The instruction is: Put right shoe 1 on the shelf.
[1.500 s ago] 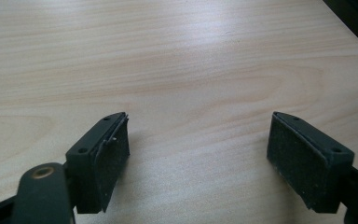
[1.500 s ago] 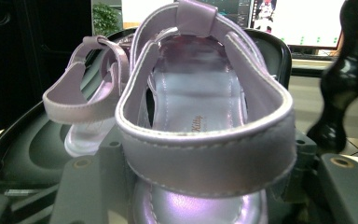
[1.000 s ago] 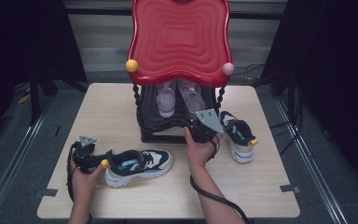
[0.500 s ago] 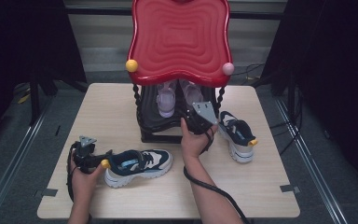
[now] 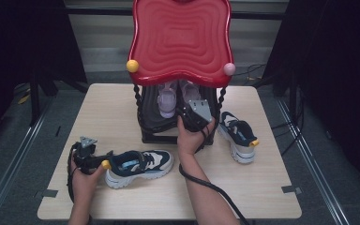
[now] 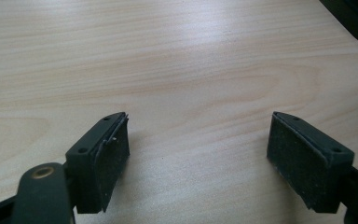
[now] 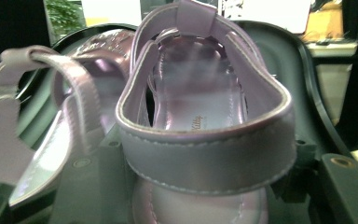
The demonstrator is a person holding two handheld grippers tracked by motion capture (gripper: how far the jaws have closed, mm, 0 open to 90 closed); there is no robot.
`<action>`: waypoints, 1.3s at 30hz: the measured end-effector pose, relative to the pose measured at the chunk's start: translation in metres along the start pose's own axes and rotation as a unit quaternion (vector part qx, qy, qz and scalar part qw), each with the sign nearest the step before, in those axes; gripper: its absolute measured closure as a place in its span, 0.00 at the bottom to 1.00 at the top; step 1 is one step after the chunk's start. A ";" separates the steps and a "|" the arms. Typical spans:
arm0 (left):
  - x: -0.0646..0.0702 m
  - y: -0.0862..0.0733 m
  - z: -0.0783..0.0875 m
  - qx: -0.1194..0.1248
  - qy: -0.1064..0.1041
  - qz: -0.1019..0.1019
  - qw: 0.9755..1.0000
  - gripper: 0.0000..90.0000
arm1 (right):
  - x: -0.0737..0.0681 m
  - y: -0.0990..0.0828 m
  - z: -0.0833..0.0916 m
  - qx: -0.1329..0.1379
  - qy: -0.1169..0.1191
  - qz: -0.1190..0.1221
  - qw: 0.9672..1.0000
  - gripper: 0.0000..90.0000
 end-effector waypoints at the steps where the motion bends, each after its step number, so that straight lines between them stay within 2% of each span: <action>1: 0.000 0.000 0.000 0.000 0.000 0.000 1.000 0.23 | -0.001 -0.002 0.000 0.000 -0.004 0.003 1.000 0.40; 10: 0.000 0.000 0.000 0.000 0.000 0.000 1.000 0.23 | -0.003 -0.007 -0.003 -0.005 -0.017 0.012 1.000 0.40; 18: 0.000 0.000 0.000 0.000 0.000 0.000 1.000 0.23 | -0.006 -0.012 -0.002 -0.017 -0.013 0.016 1.000 0.38; 22: 0.000 0.000 0.000 0.000 0.000 0.000 1.000 0.23 | -0.007 -0.015 -0.001 -0.029 -0.001 0.005 1.000 0.35; 25: 0.000 0.000 0.000 0.000 0.000 0.000 1.000 0.23 | -0.008 -0.017 0.000 -0.035 0.005 0.014 0.999 0.33; 28: 0.000 0.000 0.000 0.000 0.000 0.000 1.000 0.23 | -0.006 -0.019 0.000 -0.041 0.015 0.009 0.999 0.29; 33: 0.000 0.000 0.000 0.000 0.000 0.000 1.000 0.23 | -0.006 -0.013 0.005 -0.037 0.030 0.018 0.999 0.24; 39: 0.000 0.000 0.000 0.000 0.000 0.000 1.000 0.23 | -0.007 -0.011 0.014 -0.037 0.057 0.012 0.998 0.22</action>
Point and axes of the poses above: each handheld gripper's, and its own axes: z roughly backward along the jaws, y roughly out of its top, x roughly to its right, the point moved 7 cm from there along -z, roughly forward along the jaws, and after that the axes turned 15 degrees about y, right-handed, at the moved point
